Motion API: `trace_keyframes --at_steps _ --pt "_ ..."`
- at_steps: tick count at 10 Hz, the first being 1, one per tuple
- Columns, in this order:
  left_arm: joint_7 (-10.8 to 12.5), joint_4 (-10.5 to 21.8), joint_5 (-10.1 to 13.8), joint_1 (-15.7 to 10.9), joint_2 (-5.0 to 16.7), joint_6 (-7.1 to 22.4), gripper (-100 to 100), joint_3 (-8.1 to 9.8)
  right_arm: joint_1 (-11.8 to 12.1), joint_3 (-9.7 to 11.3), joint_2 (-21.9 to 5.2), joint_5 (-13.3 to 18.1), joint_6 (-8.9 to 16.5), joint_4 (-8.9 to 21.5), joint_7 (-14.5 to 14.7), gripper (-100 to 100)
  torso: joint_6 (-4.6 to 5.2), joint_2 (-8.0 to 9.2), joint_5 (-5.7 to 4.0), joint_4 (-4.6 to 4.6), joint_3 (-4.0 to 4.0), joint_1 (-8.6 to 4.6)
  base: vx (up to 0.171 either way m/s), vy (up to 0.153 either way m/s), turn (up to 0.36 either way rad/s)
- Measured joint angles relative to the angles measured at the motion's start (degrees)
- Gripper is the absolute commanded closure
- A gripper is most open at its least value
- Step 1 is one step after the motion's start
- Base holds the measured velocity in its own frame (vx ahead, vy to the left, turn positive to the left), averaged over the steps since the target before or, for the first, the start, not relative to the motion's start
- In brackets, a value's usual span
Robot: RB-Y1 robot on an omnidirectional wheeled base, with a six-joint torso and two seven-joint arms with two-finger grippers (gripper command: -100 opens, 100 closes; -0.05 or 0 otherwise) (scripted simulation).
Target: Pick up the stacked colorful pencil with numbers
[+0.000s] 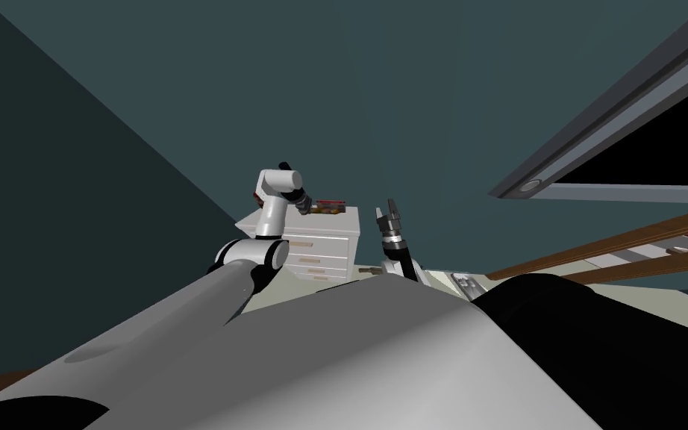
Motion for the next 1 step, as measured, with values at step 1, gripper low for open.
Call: trace_keyframes --at_steps 1 --pt "0.0 -0.1 0.0 0.0 0.0 0.2 0 0.01 0.0 0.0 0.0 0.0 0.0 0.0 0.0 0 0.01 -0.03 0.00 -0.01 -0.02 -0.02 0.000 0.000 0.000"
